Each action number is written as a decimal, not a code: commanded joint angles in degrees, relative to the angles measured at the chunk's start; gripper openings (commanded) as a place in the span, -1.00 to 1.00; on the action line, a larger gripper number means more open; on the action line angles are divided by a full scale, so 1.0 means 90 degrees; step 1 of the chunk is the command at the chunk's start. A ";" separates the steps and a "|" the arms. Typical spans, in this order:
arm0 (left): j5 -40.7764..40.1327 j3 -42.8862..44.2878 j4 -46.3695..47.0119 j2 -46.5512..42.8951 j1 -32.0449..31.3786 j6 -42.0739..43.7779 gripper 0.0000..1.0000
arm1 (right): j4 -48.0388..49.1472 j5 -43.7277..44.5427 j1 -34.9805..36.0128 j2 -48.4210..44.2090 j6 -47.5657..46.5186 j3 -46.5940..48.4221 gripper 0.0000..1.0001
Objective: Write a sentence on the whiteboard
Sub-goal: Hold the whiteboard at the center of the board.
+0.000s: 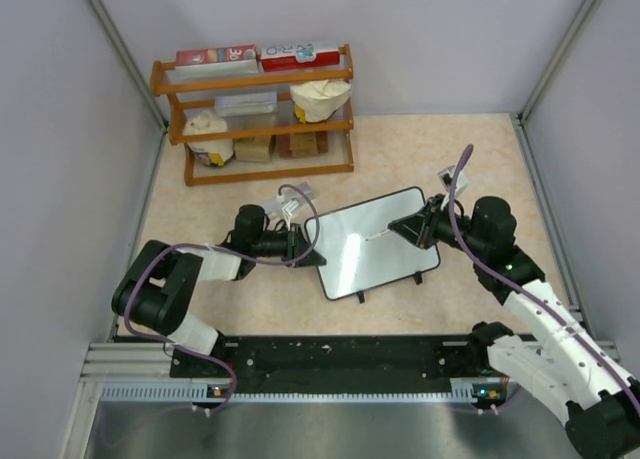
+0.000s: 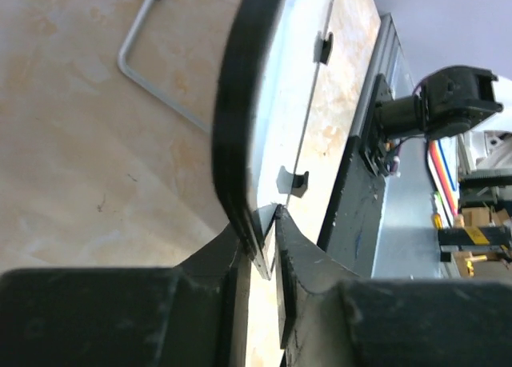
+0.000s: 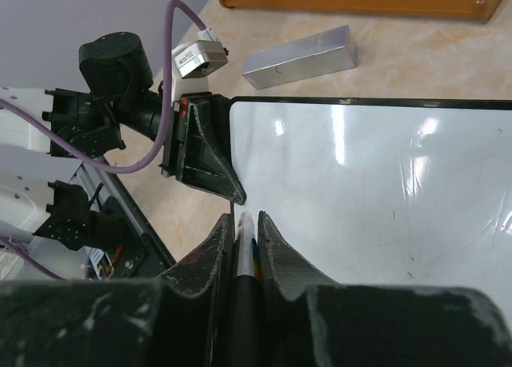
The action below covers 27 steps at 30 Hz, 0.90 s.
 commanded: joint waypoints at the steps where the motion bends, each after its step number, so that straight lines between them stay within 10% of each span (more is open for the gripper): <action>1: 0.0187 0.0171 -0.0465 0.0041 -0.0028 0.0605 -0.70 | 0.0157 0.0155 0.0236 -0.0065 -0.0100 -0.0004 -1.00; 8: 0.0313 0.0395 -0.1129 0.0041 -0.0028 0.1006 -1.00 | 0.0099 0.0262 0.0354 -0.0104 -0.0198 -0.0023 -1.00; 27: 0.0509 0.0523 -0.1277 0.0070 -0.0028 0.1163 -1.00 | 0.0693 0.2233 0.1718 0.0130 -0.1193 0.0113 -1.00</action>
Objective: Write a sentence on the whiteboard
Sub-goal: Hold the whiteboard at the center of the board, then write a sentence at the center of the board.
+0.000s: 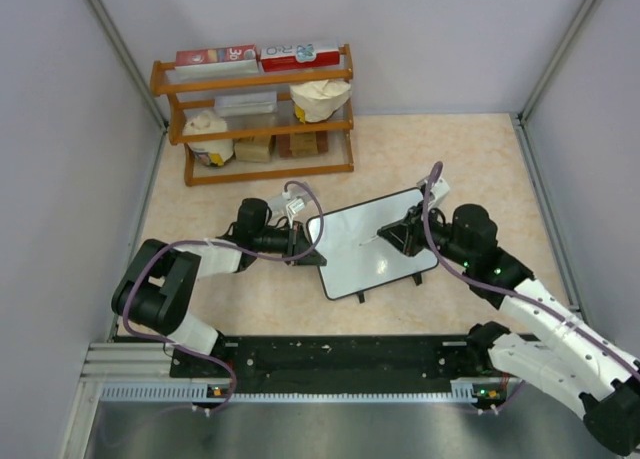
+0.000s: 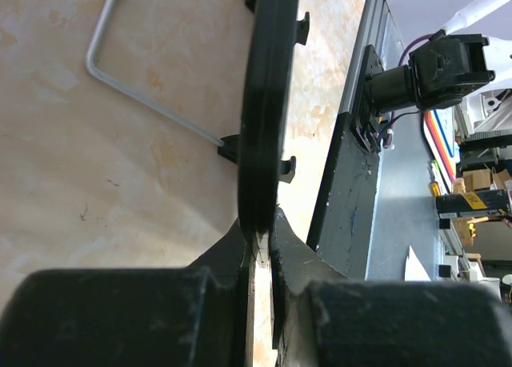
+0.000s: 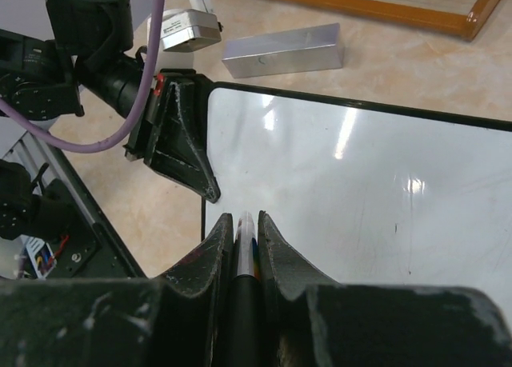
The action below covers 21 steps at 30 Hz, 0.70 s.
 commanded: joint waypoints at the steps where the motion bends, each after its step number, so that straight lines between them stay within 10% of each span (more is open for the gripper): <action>1: -0.0037 -0.0011 -0.0026 0.0095 -0.0024 0.0233 -1.00 | 0.0876 0.1151 0.0659 0.0038 -0.0436 0.0145 -1.00; 21: 0.0071 -0.0275 0.0502 -0.0042 -0.0024 -0.0002 -1.00 | 0.2733 0.2832 0.2115 0.1736 -0.0866 0.0496 -1.00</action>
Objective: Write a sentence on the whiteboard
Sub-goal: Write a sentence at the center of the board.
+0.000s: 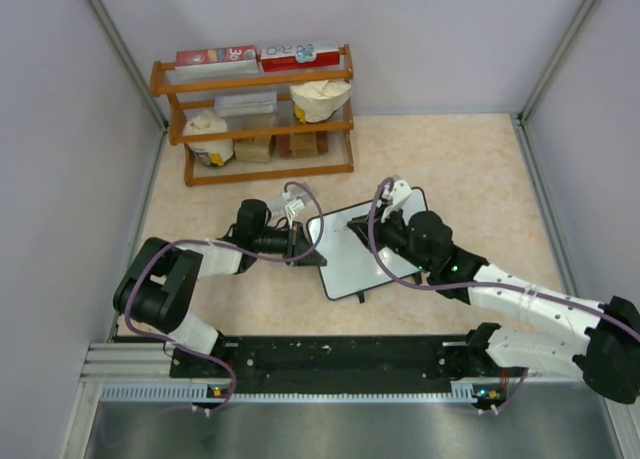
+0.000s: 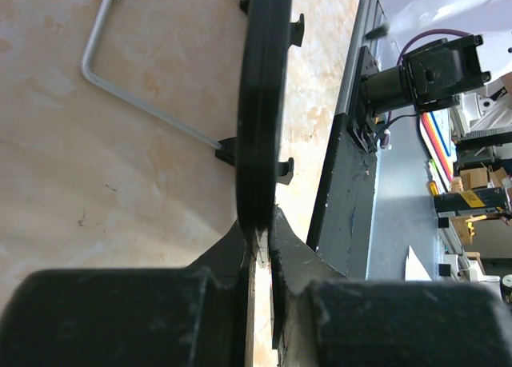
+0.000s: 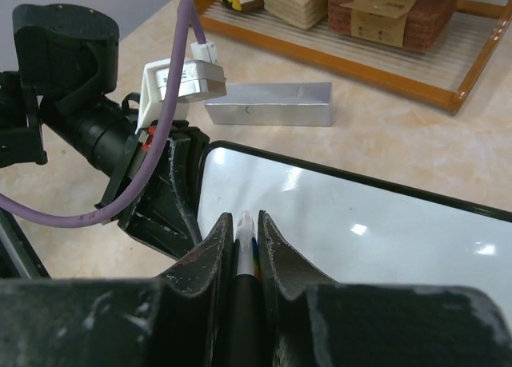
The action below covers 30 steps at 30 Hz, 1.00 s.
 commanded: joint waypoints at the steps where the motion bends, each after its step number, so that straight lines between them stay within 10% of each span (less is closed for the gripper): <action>1: -0.0039 -0.0166 0.0070 -0.0137 -0.0036 0.0146 -1.00 | 0.0727 0.0302 0.0298 0.0326 -0.0145 0.0479 -1.00; 30: -0.0010 -0.0166 0.0090 -0.0098 -0.0036 0.0136 -1.00 | 0.1089 0.0390 0.0347 0.1215 -0.0086 0.0646 -1.00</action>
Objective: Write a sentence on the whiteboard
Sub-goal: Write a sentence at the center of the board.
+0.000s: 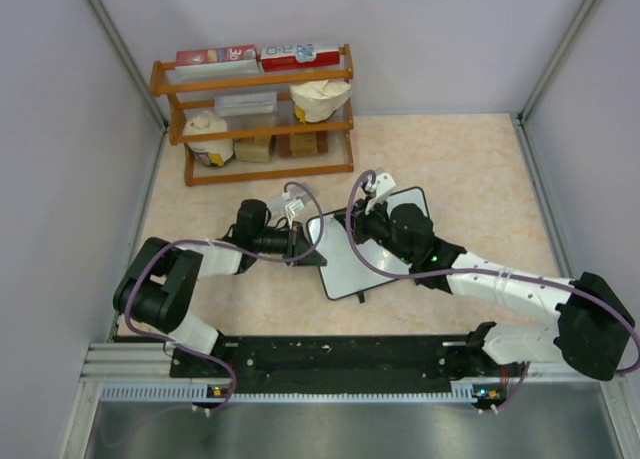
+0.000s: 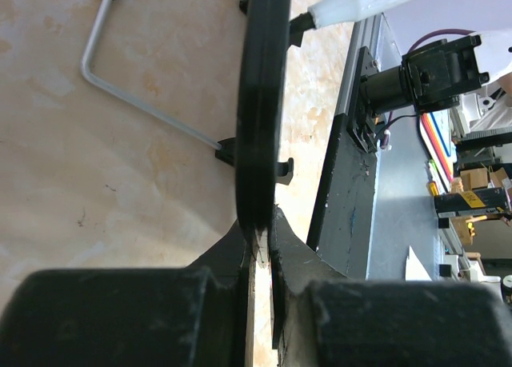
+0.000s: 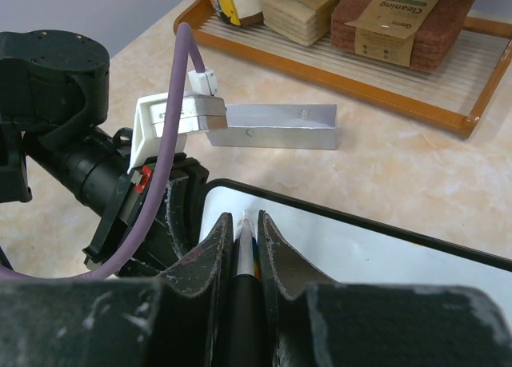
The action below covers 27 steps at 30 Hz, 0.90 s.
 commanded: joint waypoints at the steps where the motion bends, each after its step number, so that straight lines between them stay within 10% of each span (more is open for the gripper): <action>1: -0.0010 -0.0137 0.0017 -0.0105 -0.0026 0.0168 -1.00 | 0.0258 0.0159 0.0085 0.0013 -0.0023 0.0157 -1.00; 27: 0.0000 -0.0117 -0.0003 -0.0095 -0.0026 0.0178 -1.00 | 0.0053 0.0188 0.0085 -0.0426 0.0094 -0.0477 -1.00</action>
